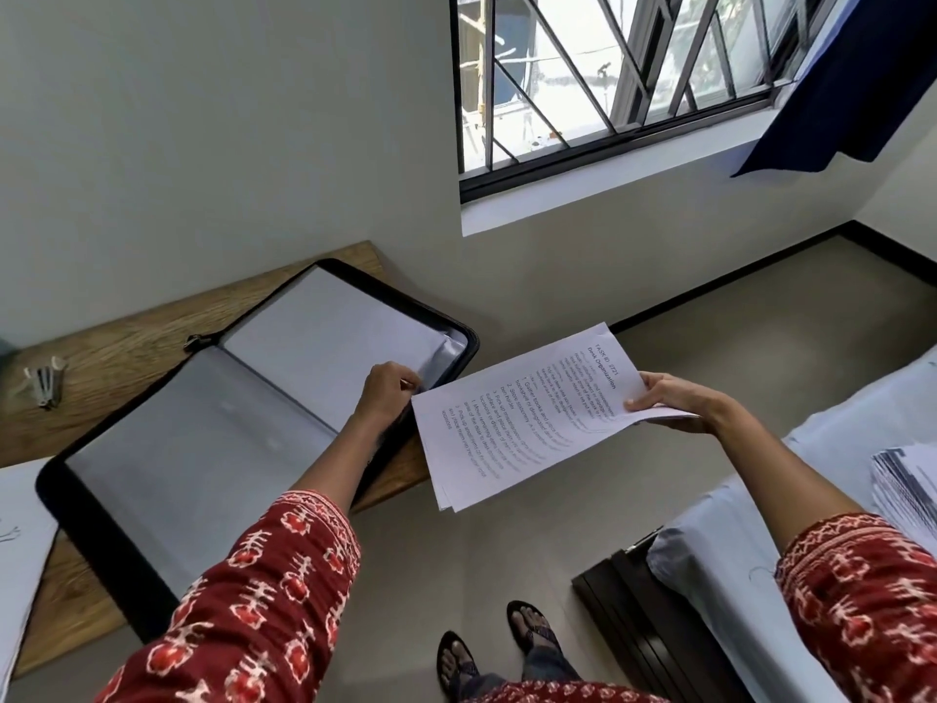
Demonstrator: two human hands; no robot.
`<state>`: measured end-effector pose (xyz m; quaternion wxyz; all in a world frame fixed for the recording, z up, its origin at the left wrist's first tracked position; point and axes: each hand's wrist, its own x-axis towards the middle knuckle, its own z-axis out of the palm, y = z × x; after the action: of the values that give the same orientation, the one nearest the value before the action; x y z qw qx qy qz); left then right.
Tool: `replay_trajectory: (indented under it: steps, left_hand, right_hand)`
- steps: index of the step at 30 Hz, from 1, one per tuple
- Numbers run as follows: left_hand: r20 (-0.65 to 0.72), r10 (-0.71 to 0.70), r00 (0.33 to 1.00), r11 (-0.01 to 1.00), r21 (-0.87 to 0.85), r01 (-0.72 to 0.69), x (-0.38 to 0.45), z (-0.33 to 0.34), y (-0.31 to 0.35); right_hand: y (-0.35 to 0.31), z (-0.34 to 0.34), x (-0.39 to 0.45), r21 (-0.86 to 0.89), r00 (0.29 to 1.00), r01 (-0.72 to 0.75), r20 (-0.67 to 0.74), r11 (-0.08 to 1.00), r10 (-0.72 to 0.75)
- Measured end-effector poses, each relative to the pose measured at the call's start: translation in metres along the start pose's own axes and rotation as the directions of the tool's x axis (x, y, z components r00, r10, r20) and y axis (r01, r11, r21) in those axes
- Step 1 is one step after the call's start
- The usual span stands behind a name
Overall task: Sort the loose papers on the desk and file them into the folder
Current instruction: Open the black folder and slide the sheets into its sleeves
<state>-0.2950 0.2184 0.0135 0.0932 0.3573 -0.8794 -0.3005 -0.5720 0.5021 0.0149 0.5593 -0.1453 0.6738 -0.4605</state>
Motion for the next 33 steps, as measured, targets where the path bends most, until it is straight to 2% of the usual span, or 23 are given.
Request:
replay_trajectory:
  steps: [5,12,17,21,24,26,33]
  left_hand:
    - [0.081,0.072,0.994,0.994,0.073,-0.078,0.008,0.000,-0.001]
    - [-0.039,0.017,0.999,0.996,0.089,-0.014,0.014,0.007,0.002]
    - [-0.082,0.076,0.994,0.991,0.113,-0.066,0.011,0.010,0.004]
    - [-0.048,0.065,0.997,0.997,0.048,-0.063,0.015,0.007,-0.003]
    - [0.029,0.078,0.996,0.996,0.036,-0.080,0.020,0.003,-0.005]
    - [0.054,0.104,0.993,0.992,0.059,-0.107,0.021,-0.001,-0.004]
    - [-0.003,0.193,0.981,0.956,0.226,-0.188,0.018,-0.010,0.002]
  right_hand:
    - [-0.008,0.002,-0.003,-0.044,1.000,-0.012,-0.027,0.999,0.011]
    - [-0.003,0.012,0.003,-0.033,1.000,-0.024,-0.014,0.999,0.024]
    - [0.004,0.010,0.006,-0.007,1.000,-0.026,-0.008,1.000,0.026]
    - [0.008,0.009,0.007,0.017,1.000,-0.025,-0.018,1.000,0.025]
    - [0.007,0.010,0.009,0.007,1.000,-0.017,-0.012,1.000,0.017]
    - [0.002,0.011,0.010,-0.013,1.000,-0.011,-0.008,1.000,0.011]
    - [-0.014,0.005,0.009,-0.006,0.998,0.024,-0.055,1.000,-0.024]
